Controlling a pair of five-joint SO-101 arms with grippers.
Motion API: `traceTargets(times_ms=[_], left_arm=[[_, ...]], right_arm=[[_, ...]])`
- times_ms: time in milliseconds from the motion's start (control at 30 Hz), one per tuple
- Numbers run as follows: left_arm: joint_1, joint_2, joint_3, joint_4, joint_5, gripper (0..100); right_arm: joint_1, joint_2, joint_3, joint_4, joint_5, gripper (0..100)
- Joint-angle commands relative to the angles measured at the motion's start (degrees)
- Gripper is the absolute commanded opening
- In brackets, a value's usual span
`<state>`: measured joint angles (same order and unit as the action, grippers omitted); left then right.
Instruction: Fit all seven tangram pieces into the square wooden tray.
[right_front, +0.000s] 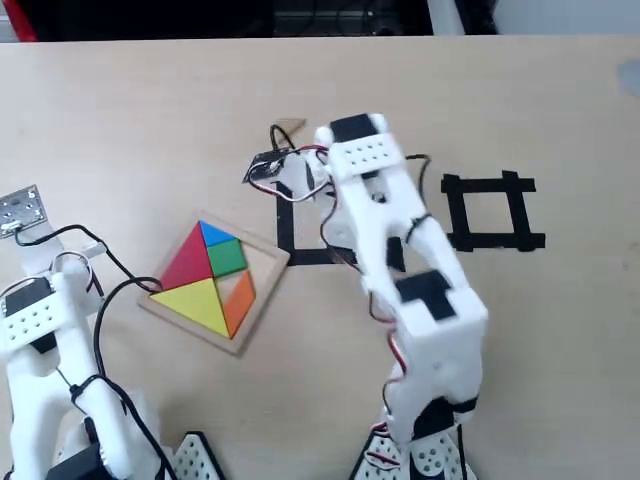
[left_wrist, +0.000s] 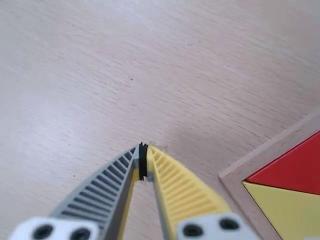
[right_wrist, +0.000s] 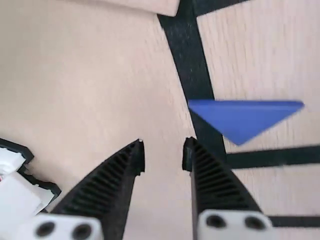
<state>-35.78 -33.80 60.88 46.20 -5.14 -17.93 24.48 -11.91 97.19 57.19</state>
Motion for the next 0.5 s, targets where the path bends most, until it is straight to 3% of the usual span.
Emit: traceTargets(times_ms=[0, 167, 333, 467], left_arm=[[0.75, -0.18, -0.48, -0.88, 0.62, 3], [0.75, -0.18, -0.48, -0.88, 0.53, 3], [0.57, -0.18, -0.40, -0.88, 0.53, 3], [0.48, -0.18, -0.40, -0.88, 0.53, 3]], right_arm=[[2.55, -14.20, 9.19, -4.22, -2.99, 14.2], [4.04, -19.12, 25.10, -22.86, -13.10, 14.4], [4.92, -17.63, 26.68, -23.03, -21.63, 14.2], [6.33, -14.55, 25.45, -23.38, -22.77, 14.1]])
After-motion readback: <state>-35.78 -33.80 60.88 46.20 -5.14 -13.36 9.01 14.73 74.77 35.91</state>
